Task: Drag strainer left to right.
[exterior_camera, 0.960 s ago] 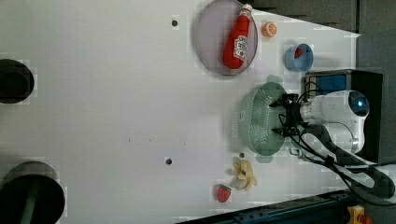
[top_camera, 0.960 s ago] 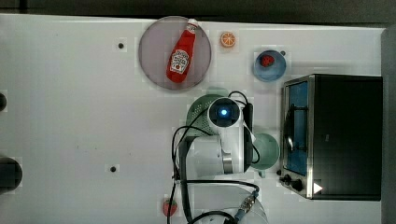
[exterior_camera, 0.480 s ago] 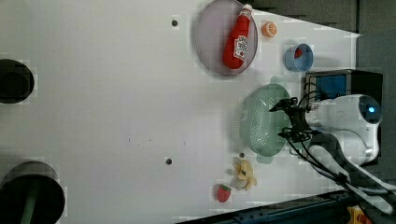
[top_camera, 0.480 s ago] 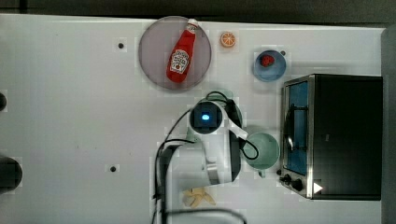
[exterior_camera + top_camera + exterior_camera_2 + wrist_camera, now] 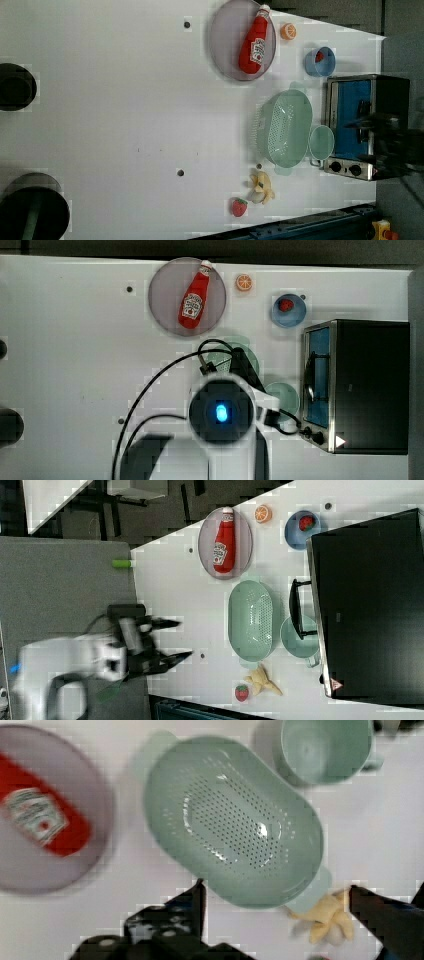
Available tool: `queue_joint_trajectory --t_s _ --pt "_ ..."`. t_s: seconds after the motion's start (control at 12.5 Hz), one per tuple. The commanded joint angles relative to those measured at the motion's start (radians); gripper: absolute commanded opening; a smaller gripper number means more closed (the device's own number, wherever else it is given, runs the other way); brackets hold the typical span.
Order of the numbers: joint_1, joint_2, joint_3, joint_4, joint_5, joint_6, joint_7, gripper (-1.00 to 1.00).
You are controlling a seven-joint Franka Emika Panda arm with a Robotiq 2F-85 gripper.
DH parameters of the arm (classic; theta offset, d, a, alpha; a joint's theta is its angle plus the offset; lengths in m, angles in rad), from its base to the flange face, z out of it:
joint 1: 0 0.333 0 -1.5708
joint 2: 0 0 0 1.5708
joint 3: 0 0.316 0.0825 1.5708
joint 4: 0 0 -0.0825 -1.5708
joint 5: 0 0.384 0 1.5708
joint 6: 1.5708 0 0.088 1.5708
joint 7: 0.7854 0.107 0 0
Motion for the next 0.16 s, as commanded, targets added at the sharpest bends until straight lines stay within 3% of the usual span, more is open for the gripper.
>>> queue_joint_trajectory --t_s 0.08,0.16 --pt "-0.013 -0.069 -0.025 0.122 0.030 -0.207 -0.219 1.00" --pt "-0.013 -0.075 -0.025 0.168 0.032 -0.275 -0.219 1.00"
